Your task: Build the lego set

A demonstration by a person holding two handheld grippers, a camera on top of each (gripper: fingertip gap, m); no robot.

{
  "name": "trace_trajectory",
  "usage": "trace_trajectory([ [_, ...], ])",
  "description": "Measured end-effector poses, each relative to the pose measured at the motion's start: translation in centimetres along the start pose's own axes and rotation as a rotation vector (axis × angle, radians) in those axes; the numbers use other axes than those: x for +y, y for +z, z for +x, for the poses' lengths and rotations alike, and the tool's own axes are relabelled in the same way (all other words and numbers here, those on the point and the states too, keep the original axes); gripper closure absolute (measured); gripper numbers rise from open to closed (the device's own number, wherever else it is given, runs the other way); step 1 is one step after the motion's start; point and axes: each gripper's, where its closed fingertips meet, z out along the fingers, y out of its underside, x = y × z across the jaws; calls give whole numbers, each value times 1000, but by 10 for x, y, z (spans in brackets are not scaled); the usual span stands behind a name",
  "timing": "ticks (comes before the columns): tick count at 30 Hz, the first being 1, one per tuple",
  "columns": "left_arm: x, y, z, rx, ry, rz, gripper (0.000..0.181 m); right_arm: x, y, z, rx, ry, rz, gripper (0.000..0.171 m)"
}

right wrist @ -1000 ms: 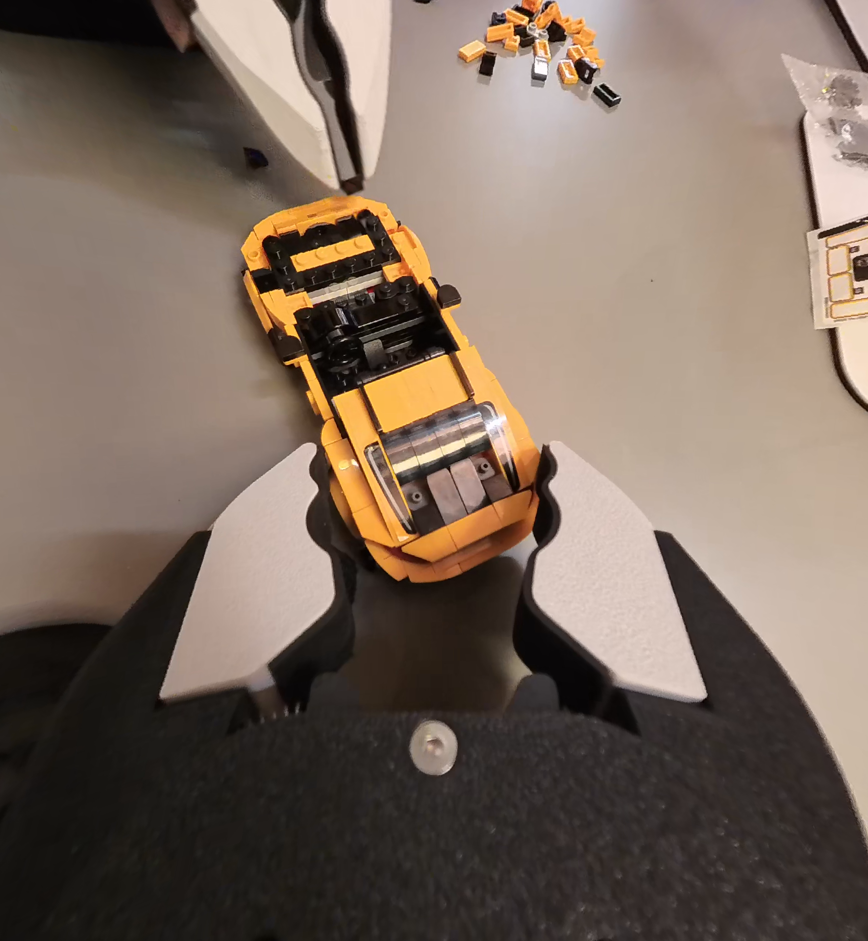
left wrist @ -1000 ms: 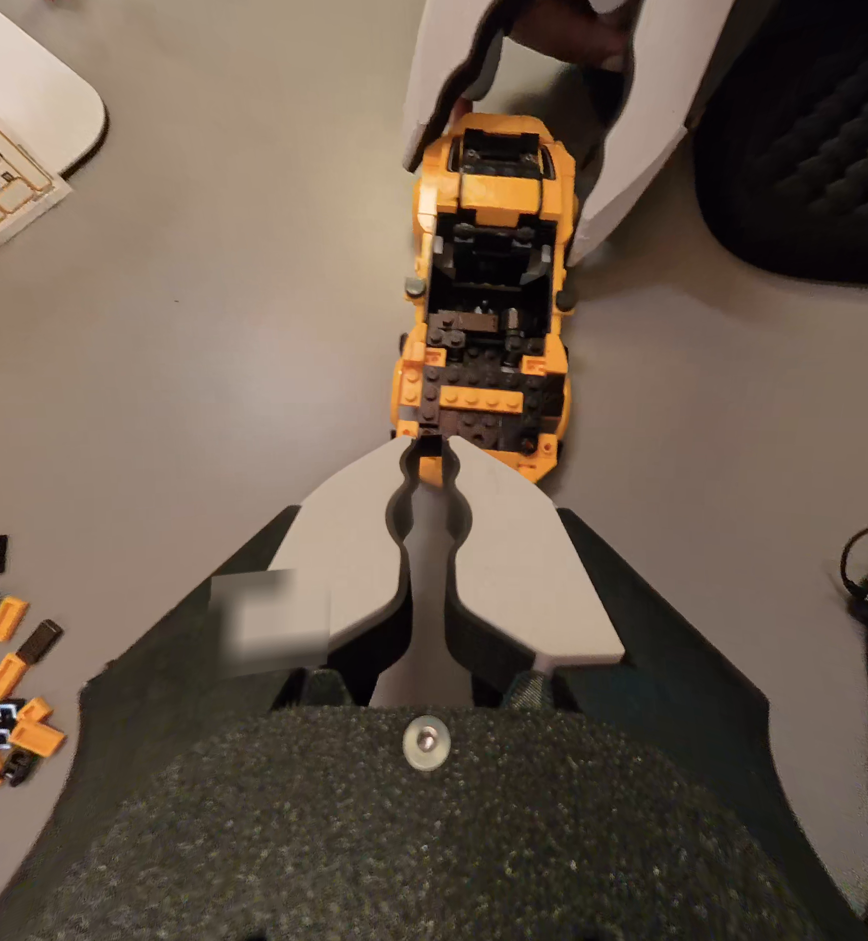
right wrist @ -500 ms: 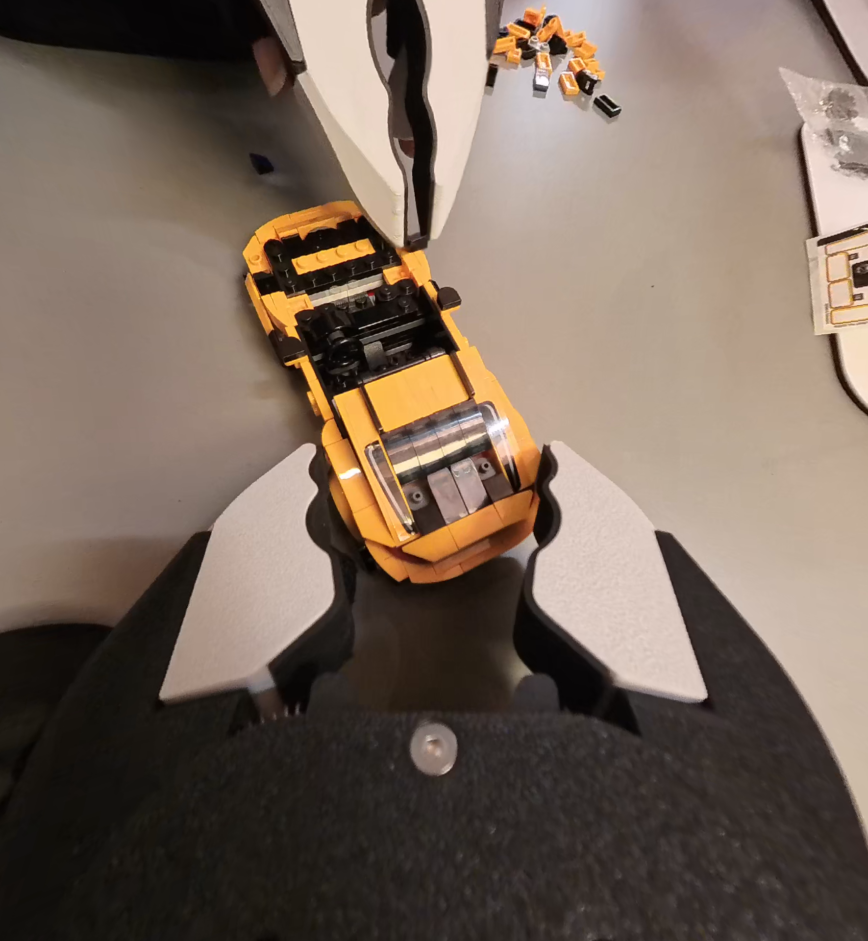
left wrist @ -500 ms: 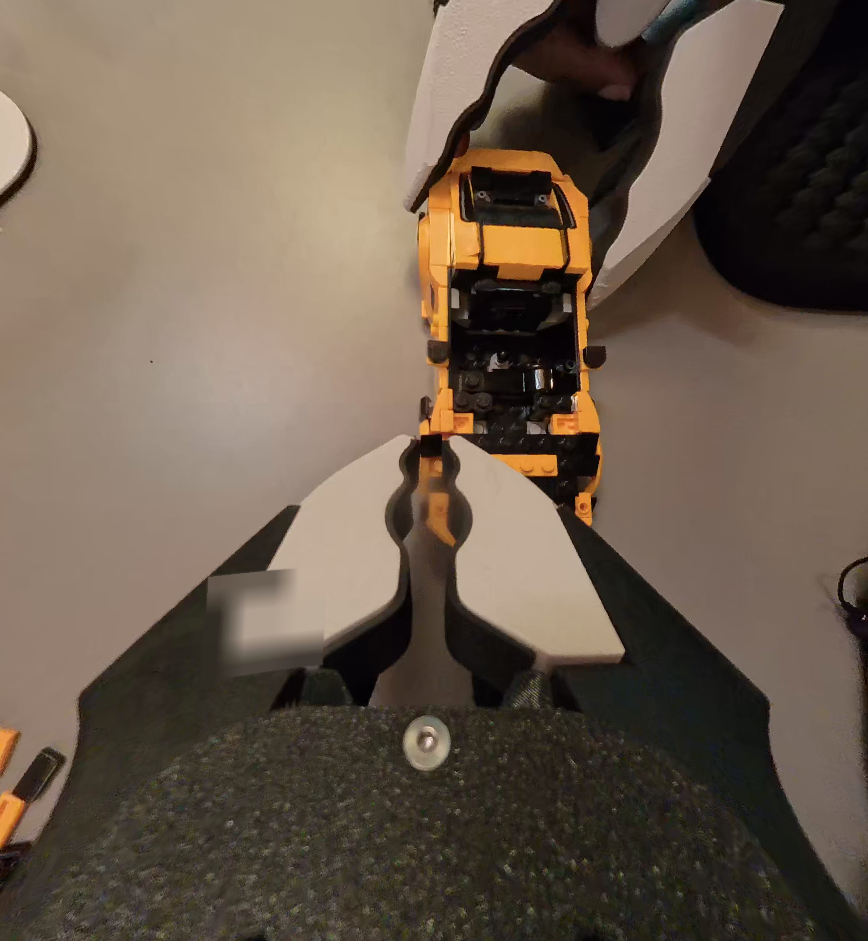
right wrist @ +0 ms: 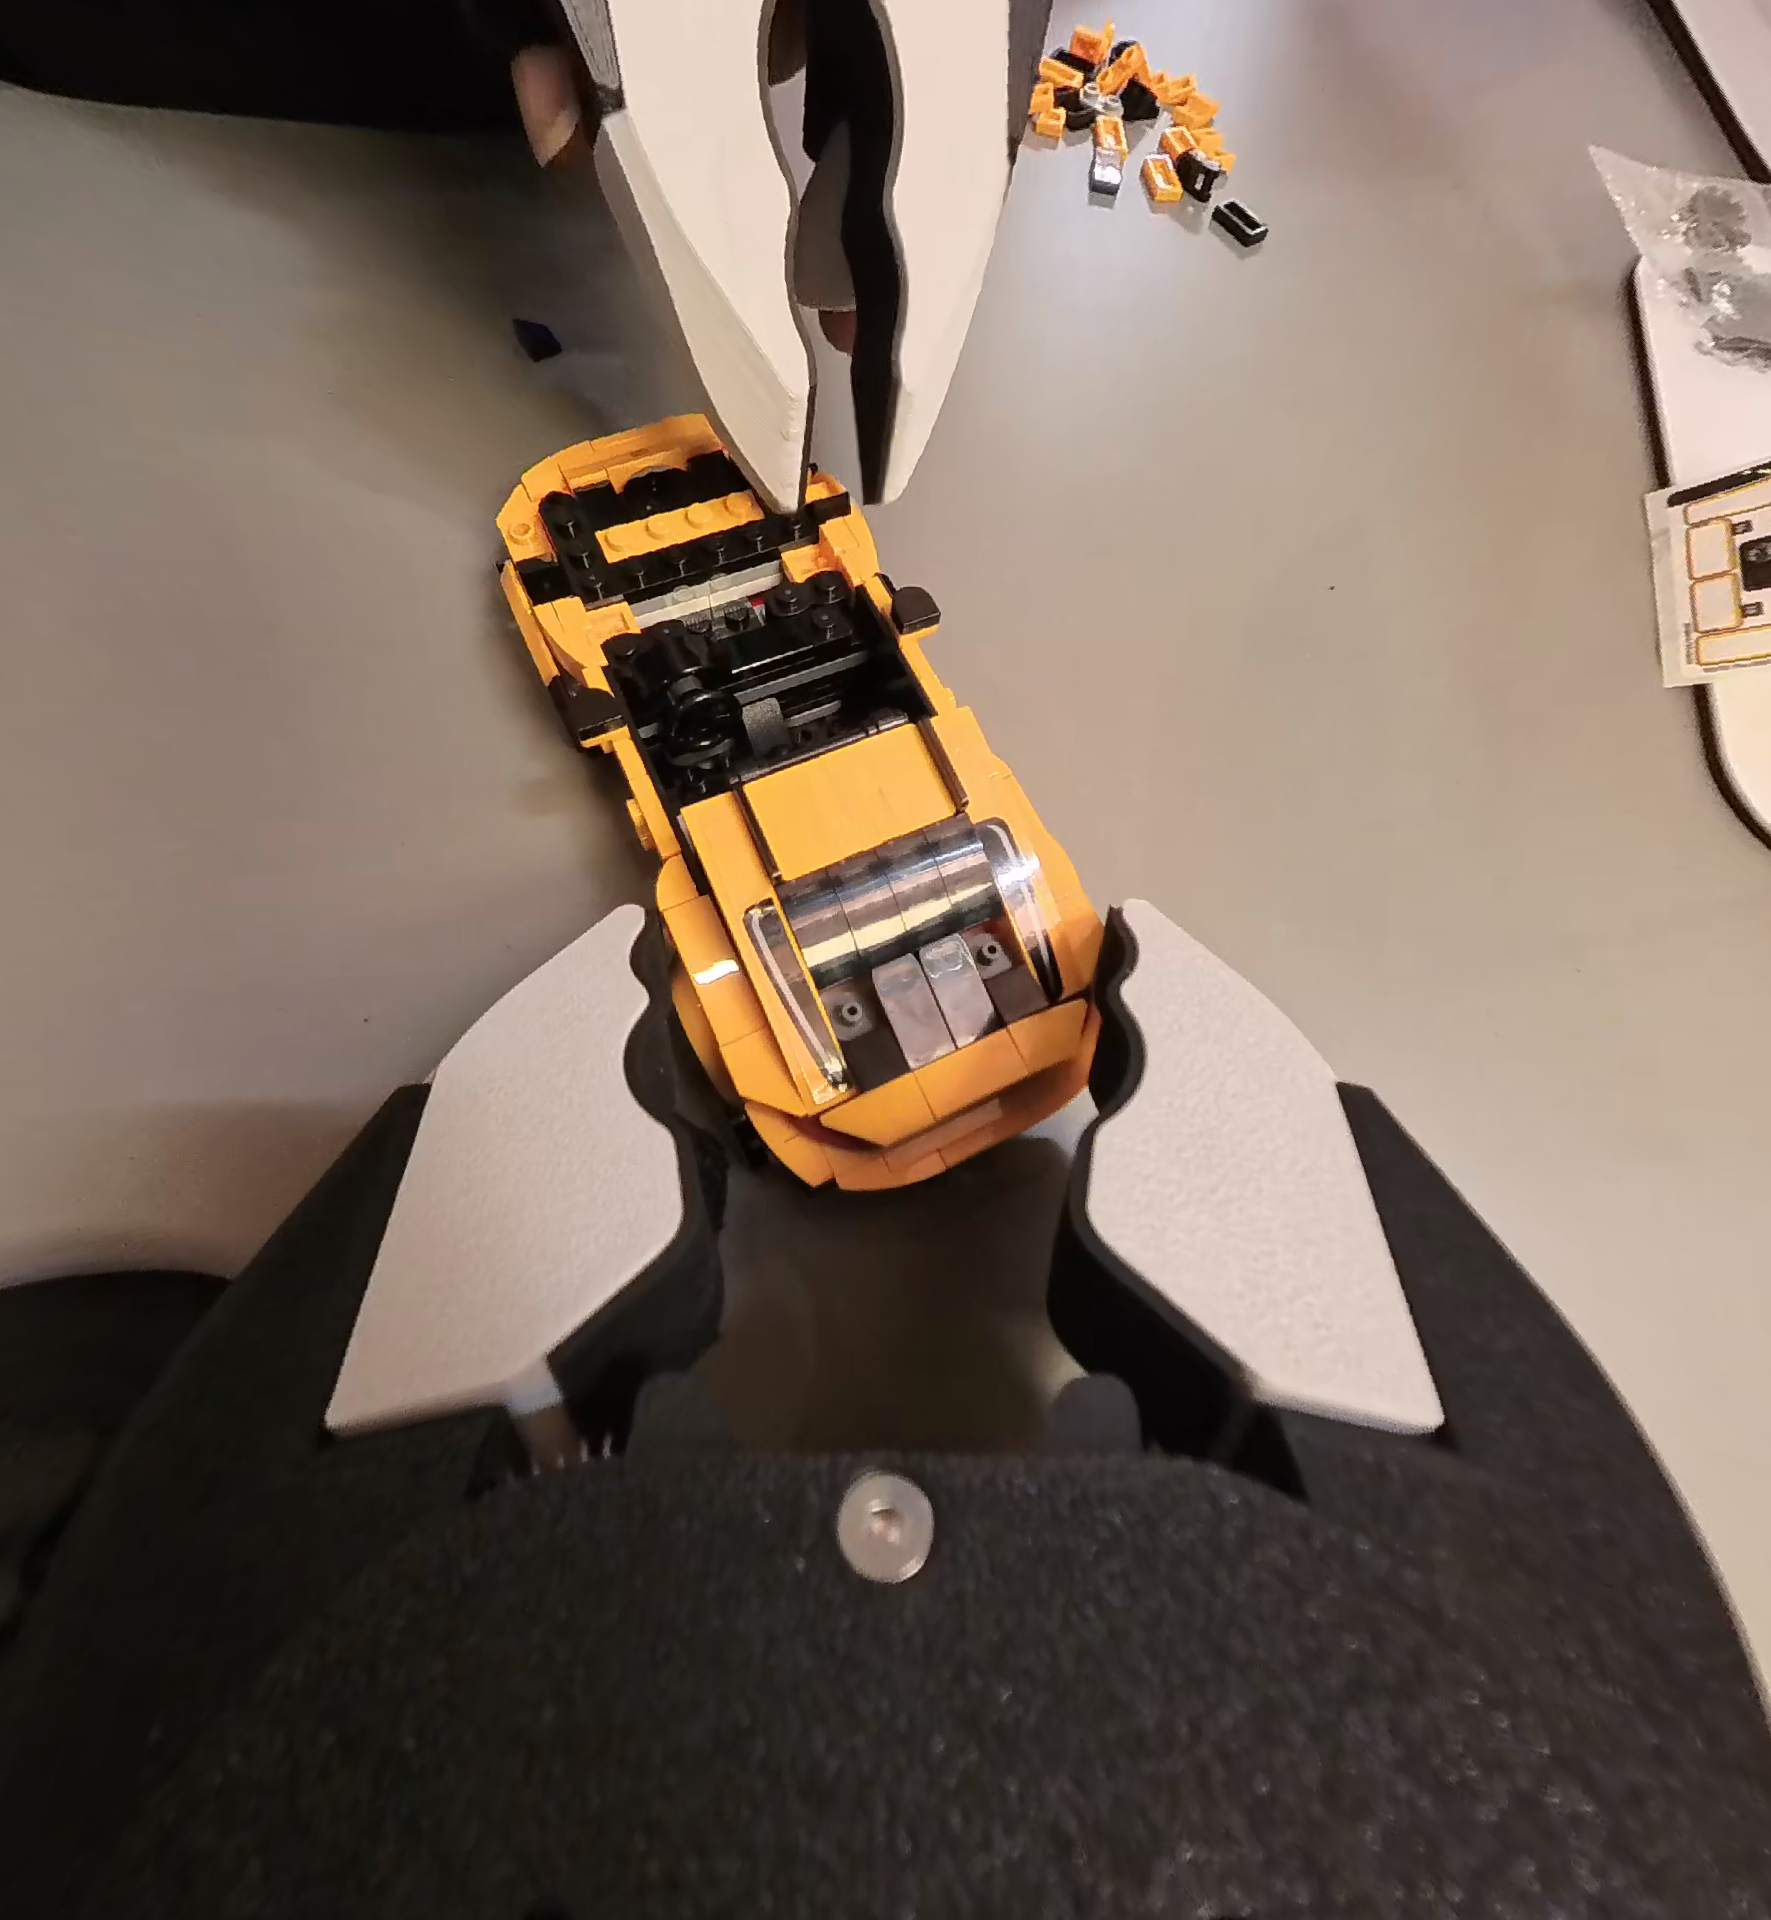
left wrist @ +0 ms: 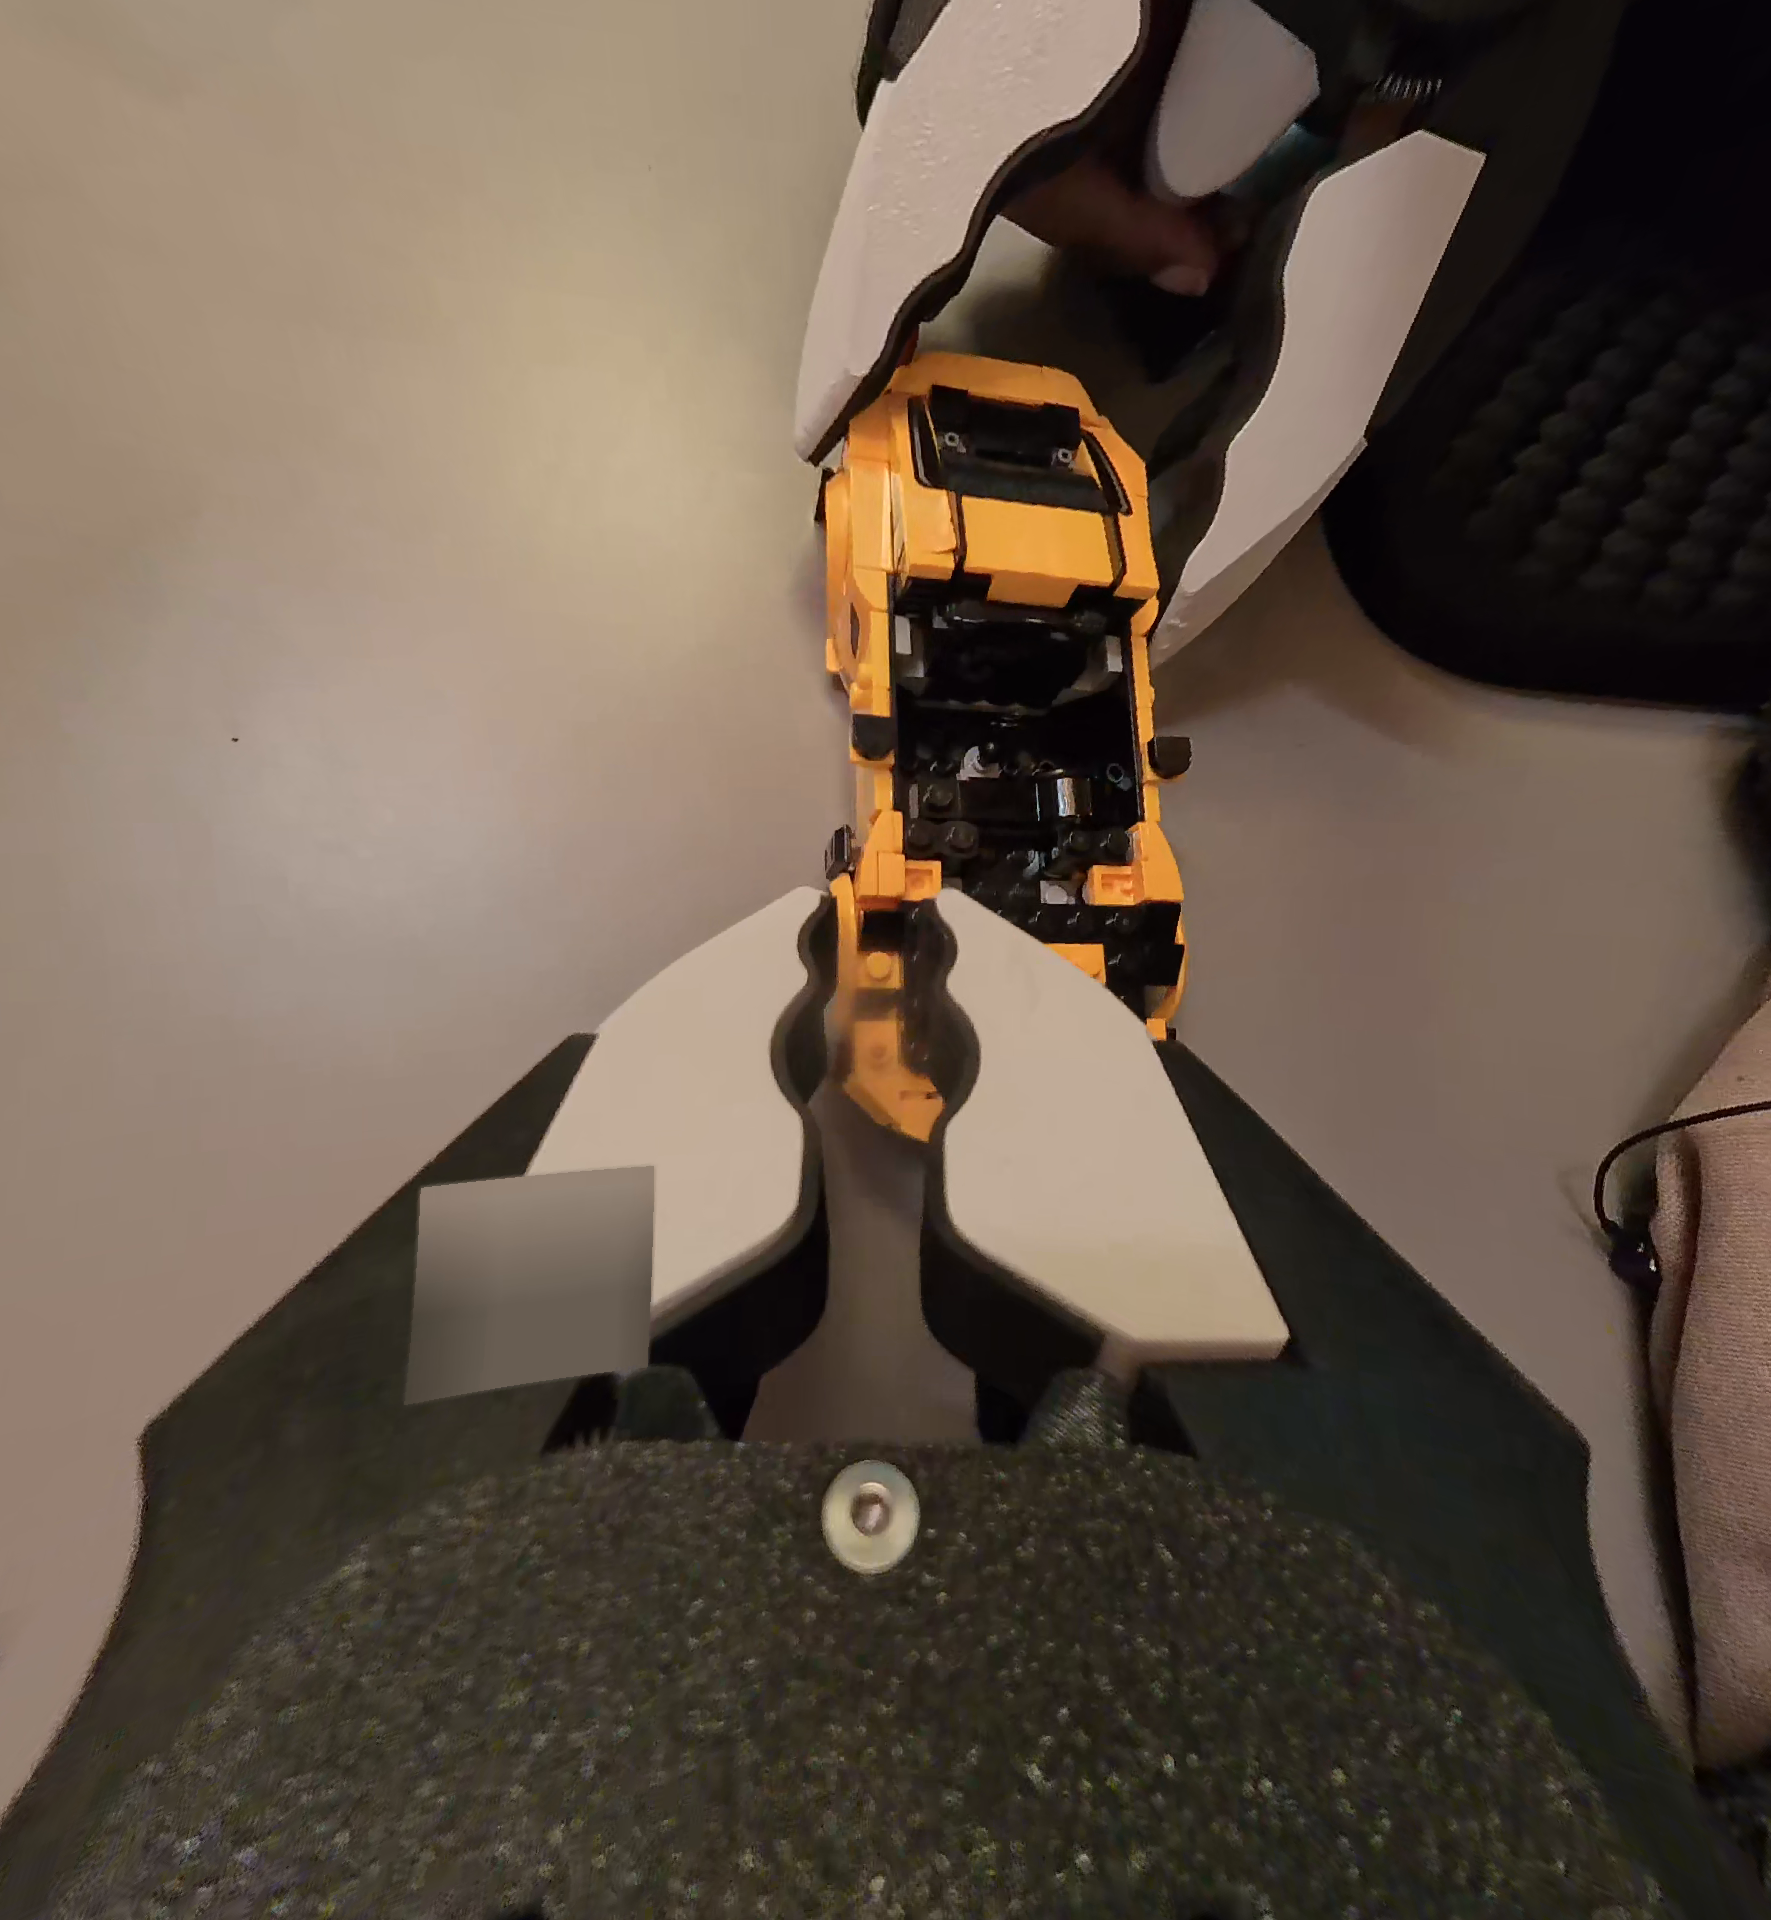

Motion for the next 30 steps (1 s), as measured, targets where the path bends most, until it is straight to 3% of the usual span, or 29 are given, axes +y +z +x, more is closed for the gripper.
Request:
trace_trajectory([
  [3,-5,-5,1,10,3,28,167,0,0,0,-1,0,1,93],
  [7,0,-10,-3,10,17,8,181,0,0,0,-1,0,1,93],
  [30,6,0,0,-20,169,-134,181,1,1,-1,5,-10,-5,92],
])
